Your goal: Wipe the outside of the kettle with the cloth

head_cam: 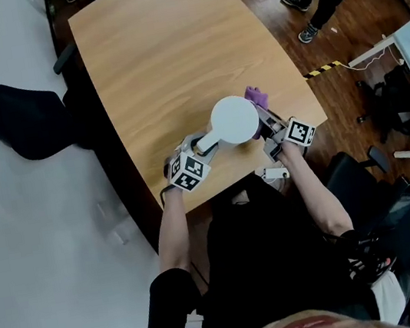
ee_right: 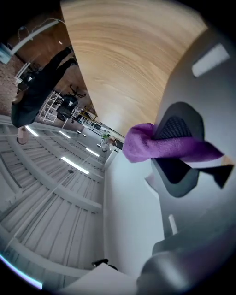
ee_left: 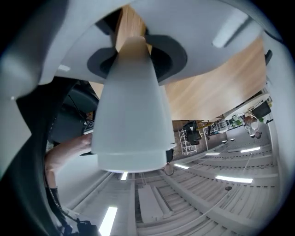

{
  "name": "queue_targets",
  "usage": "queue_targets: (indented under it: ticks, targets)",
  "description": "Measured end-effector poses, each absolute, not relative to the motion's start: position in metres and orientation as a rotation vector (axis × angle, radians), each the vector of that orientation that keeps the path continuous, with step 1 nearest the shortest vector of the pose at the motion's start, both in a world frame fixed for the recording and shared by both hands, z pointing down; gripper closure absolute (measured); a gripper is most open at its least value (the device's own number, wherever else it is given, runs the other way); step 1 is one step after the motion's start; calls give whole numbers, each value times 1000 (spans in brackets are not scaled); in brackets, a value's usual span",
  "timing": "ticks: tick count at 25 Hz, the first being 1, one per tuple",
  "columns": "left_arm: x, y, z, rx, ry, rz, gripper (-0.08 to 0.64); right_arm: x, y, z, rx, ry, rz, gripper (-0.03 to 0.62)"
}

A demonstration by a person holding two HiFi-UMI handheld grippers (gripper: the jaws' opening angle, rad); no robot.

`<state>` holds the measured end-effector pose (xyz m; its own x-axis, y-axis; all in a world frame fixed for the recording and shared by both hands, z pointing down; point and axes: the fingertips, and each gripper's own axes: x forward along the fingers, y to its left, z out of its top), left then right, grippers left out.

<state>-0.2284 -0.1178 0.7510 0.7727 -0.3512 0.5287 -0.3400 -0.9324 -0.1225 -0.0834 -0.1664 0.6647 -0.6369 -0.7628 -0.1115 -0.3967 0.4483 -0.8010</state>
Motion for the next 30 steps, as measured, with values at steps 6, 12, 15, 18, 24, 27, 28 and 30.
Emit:
queue_targets:
  ticks: [6, 12, 15, 18, 24, 27, 28, 30]
  targets:
    - [-228, -75, 757, -3008, 763, -866, 302, -20, -38, 482, -776, 2000, -618, 523]
    - [-204, -68, 755, -3225, 829, -719, 298, 109, 157, 156, -527, 1871, 501, 525]
    - [-184, -87, 743, -3211, 813, -776, 298, 157, 219, 74, -606, 1795, 868, 525]
    - [-144, -71, 751, -3267, 935, -768, 298, 196, 186, 143, -726, 1871, 674, 525]
    - [-120, -73, 775, -3437, 1340, -620, 299, 228, 42, 441, -658, 1902, -351, 526]
    - [-127, -73, 777, -3551, 1449, -464, 298, 209, 15, 541, -646, 1914, -614, 526]
    - [-124, -71, 781, -3591, 1469, -380, 298, 204, 15, 566, -654, 1935, -655, 526]
    - [-112, -61, 786, -3689, 1463, -131, 298, 192, 19, 614, -658, 1981, -726, 526]
